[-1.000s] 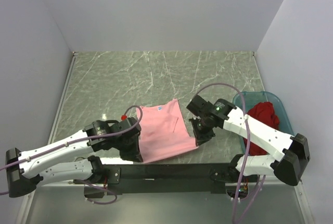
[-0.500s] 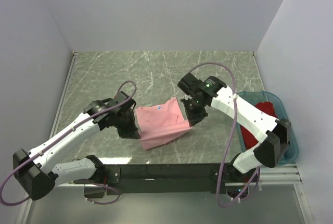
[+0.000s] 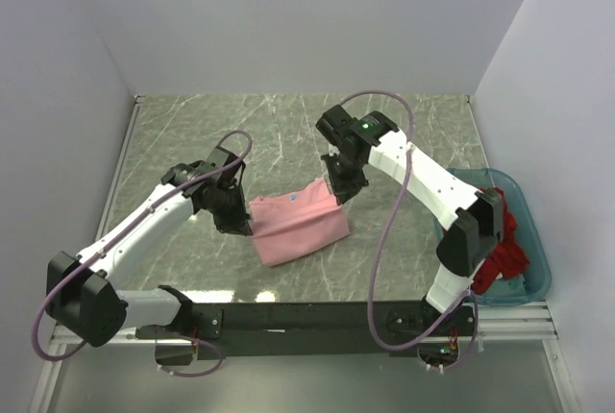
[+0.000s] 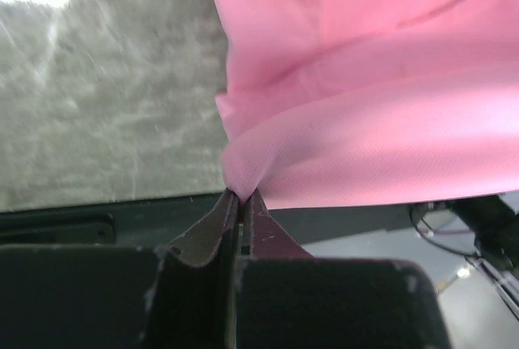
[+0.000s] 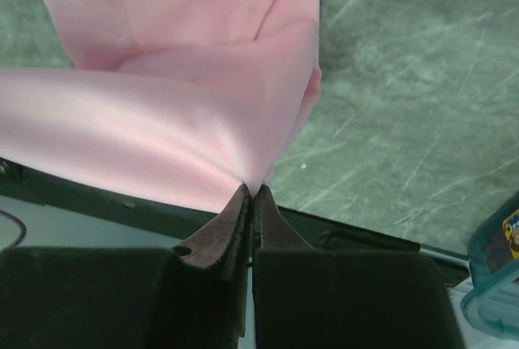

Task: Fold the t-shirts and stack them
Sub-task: Fold the tshirt

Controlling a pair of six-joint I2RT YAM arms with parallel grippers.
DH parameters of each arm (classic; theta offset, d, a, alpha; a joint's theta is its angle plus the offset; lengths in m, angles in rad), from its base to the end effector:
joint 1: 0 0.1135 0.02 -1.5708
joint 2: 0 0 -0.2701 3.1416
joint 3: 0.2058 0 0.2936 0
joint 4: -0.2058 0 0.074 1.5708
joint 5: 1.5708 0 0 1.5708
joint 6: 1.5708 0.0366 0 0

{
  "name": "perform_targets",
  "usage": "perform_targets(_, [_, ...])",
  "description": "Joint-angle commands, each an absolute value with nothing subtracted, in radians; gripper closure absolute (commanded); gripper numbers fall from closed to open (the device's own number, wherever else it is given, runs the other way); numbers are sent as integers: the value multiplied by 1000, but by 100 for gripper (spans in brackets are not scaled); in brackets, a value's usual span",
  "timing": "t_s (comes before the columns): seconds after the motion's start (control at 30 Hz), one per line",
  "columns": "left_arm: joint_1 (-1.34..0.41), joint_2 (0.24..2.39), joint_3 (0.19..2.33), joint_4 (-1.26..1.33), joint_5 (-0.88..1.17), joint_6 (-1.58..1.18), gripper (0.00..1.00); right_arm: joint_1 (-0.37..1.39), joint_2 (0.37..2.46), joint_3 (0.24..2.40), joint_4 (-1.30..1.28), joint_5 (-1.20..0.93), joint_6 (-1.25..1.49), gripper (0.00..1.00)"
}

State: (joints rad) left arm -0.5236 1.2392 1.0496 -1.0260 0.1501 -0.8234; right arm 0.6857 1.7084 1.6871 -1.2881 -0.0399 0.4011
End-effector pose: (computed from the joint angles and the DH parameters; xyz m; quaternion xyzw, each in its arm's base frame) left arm 0.2259 -0.1367 0.2703 -0.1335 0.9725 -0.1676 0.0917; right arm 0.2887 0.2381 0.3281 -0.1431 0.9809 0.0843 0.1013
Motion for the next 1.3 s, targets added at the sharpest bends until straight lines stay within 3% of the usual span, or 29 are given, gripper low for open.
perform_targets(0.0, [-483, 1276, 1107, -986, 100, -749, 99, 657, 1761, 1785, -1261, -11, 367, 100])
perform_targets(0.23, [-410, 1385, 1140, -888, 83, -698, 99, 604, 1856, 1842, -1198, -11, 353, 100])
perform_targets(0.77, [-333, 1592, 1117, -721, 38, -686, 99, 538, 1993, 1749, -942, -32, 348, 100])
perform_targets(1.07, [-333, 1638, 1118, -655, 38, -670, 99, 528, 1971, 1664, -858, -3, 391, 100])
perform_targets(1.27, [-333, 1559, 1121, -624, 51, -647, 99, 528, 1861, 1583, -812, 32, 419, 100])
